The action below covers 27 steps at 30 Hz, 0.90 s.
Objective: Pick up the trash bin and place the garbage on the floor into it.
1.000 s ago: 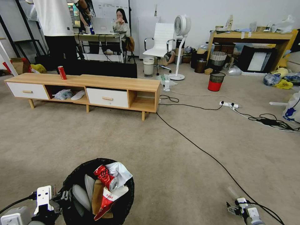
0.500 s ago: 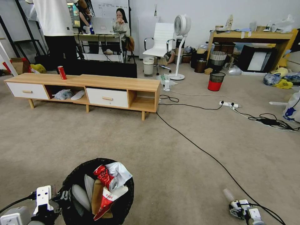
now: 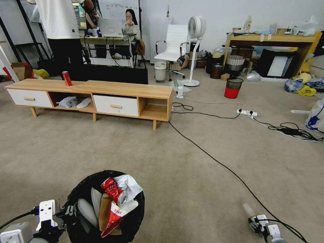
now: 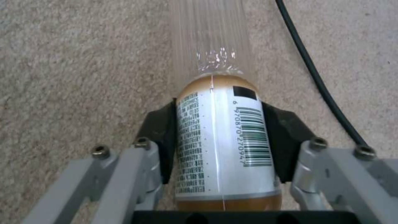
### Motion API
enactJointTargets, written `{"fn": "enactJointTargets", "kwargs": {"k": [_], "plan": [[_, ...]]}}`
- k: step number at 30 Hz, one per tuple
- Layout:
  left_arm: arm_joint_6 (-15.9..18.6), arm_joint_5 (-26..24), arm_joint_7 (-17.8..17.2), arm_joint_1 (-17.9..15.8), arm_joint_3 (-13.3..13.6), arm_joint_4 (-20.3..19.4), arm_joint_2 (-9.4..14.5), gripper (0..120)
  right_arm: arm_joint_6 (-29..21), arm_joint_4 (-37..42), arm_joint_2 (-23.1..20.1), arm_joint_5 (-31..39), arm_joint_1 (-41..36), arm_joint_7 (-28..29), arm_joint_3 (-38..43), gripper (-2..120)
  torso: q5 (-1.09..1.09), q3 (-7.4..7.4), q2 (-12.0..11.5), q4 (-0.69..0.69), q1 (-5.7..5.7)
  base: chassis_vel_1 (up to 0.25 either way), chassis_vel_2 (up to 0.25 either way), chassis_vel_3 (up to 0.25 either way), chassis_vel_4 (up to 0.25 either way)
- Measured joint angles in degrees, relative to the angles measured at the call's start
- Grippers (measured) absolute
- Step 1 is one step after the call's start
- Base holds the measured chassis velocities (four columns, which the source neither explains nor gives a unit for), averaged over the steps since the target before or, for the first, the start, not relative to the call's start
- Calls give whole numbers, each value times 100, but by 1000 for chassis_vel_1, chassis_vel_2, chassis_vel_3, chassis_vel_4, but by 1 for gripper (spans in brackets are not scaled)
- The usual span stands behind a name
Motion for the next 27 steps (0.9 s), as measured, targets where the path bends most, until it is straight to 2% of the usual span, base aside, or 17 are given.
{"fn": "enactJointTargets", "kwargs": {"k": [6,13,18,22,23,25,26,27], "plan": [[0,0,0,1,0,0,0,4,5,27,-24,5,-36,-17,14,32,0,0,0,0,0,0,0,0,0],[0,0,0,3,5,0,-1,4,3,109,-62,26,-100,-29,37,31,0,0,0,-1,0,0,0,0,0],[1,-28,1,4,28,0,8,4,23,452,-165,176,-300,-31,139,31,2,0,0,0,0,0,0,0,0],[0,-48,1,-14,62,0,12,4,237,1054,-319,620,-565,-13,280,31,1,0,0,-1,0,0,0,0,0],[0,-52,1,-16,76,0,12,4,388,1419,-407,904,-716,-22,332,31,-1,0,0,-1,0,0,0,0,0],[1,-56,2,-16,80,0,12,4,443,1535,-432,1025,-758,-36,340,31,-2,0,0,-1,0,0,0,0,0],[1,-67,2,-14,87,0,16,4,674,1876,-477,1440,-840,-136,357,31,-1,0,0,-3,0,0,0,0,0],[1,-67,2,-14,87,0,16,4,674,1876,-477,1440,-840,-136,357,31,-1,0,0,-3,0,0,0,0,0]]}}
